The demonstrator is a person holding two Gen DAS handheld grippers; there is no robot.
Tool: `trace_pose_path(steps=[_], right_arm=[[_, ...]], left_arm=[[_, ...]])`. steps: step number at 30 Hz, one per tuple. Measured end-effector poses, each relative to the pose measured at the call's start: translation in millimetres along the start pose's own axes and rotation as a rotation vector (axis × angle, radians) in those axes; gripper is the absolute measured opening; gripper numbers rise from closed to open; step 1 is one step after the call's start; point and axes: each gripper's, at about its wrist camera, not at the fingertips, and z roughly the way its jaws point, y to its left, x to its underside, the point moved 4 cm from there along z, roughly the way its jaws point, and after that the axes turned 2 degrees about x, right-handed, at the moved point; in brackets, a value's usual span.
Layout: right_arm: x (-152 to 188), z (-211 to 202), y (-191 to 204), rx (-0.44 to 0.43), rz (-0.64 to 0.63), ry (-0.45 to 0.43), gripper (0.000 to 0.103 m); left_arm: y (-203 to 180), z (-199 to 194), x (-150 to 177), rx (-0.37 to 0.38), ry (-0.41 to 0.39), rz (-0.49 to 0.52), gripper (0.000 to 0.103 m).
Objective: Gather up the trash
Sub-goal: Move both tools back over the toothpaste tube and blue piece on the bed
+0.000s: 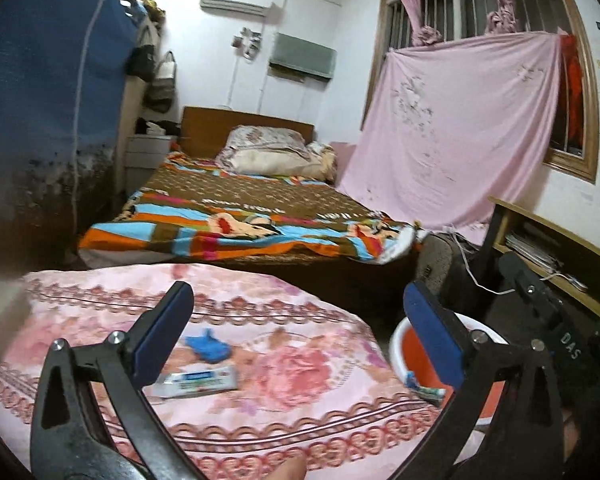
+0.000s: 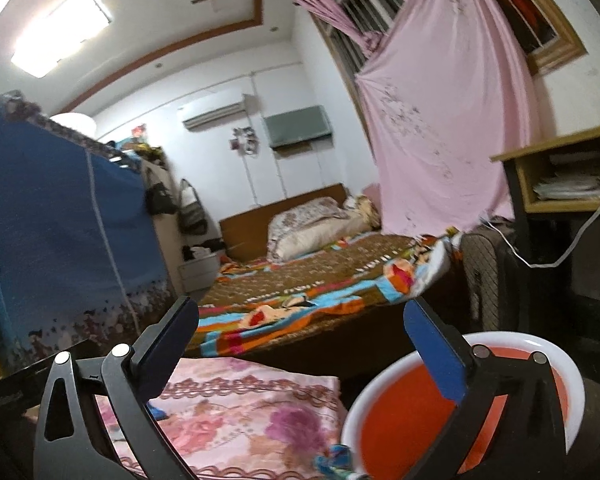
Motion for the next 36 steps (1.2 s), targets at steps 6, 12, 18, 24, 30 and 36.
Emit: trace_pose_path(steps=[6,12,18,24,30,36], right_arm=[[3.0,-4.8,31.4,-0.073,-0.065,-0.024,0.103],[9.3,-8.3,64.5,-0.146,-0.119,-0.034,0.103],[22.3,-6.4,99.2,-0.206,-0.187,0.001,0.103],[34.2,-1.3,114.6,-0.236,-0.250,0.054,0.103],[51.4,20.0,120.8,-0.239,-0.272,0.203,0.103],[67.7,42.0,116.2,-0.206,-0.257,0.366,0.103]], left_arm=[[34.2,-24.2,-0.1,-0.077,-0.053,-0.022,0.092],[64.5,-45.4,0.3,-0.150,-0.092,-0.033,0.092],[86.4,-55.1,3.9,-0.183,-0.089,-0.022,0.092],[101.5,-48.6,15.7,-0.196,-0.015,-0.004,0.092],[112.9,-34.9,28.6,-0.183,0.095,-0.038,0.091],[114.3,-13.0,36.8,-0.131,0.209,-0.036,0.087]])
